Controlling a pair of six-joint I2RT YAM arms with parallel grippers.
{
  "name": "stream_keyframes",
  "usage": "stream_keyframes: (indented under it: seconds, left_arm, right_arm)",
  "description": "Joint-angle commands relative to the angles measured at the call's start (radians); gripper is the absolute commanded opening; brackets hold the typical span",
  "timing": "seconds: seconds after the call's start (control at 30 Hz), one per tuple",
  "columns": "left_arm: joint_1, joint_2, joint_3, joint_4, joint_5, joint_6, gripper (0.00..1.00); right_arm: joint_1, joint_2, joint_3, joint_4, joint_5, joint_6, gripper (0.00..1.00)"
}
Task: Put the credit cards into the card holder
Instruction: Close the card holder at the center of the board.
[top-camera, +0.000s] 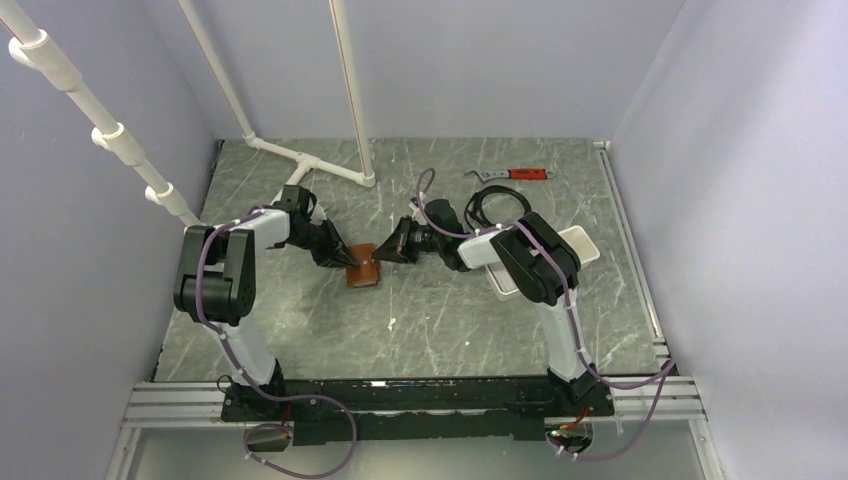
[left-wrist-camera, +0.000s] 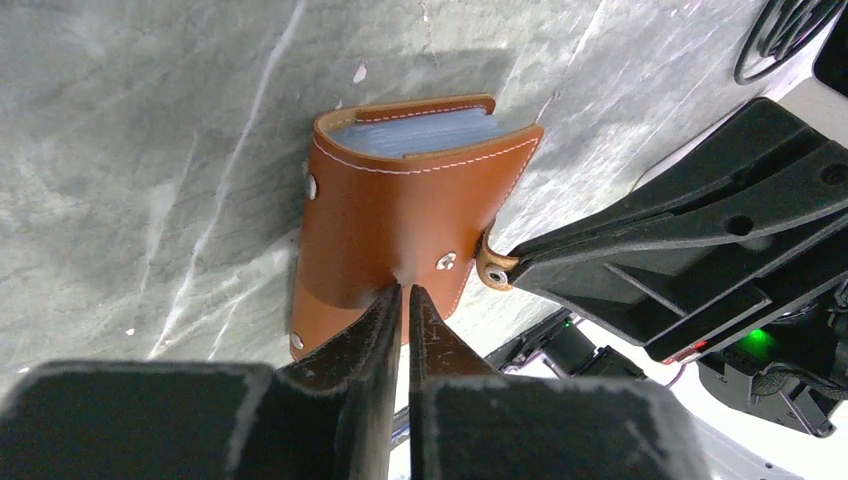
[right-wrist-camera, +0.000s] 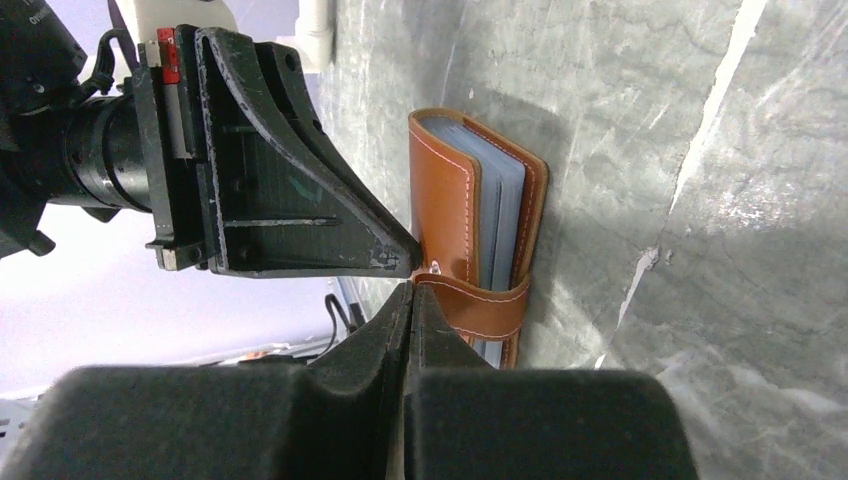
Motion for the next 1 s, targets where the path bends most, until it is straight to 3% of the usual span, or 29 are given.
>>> stream_keyframes:
  seconds: [0.0, 0.13, 0.73, 0.97]
  left_arm:
    - [0.001, 0.041, 0.007, 0.010, -0.007, 0.021, 0.10]
    - [0.001, 0.045, -0.006, 0.014, -0.021, 0.017, 0.00]
    - [0.000, 0.048, -0.013, 0.017, -0.029, 0.018, 0.00]
    - [0.000, 0.048, -0.017, 0.023, -0.025, 0.014, 0.00]
  right_arm:
    - [0.007, 0.013, 0.031, 0.031, -0.023, -0.018, 0.00]
    - [0.012, 0.027, 0.051, 0.013, -0.015, -0.032, 0.00]
    - [0.047, 0.060, 0.113, -0.085, 0.005, -0.105, 0.00]
    - [0.066, 0.057, 0.098, -0.133, 0.082, -0.134, 0.00]
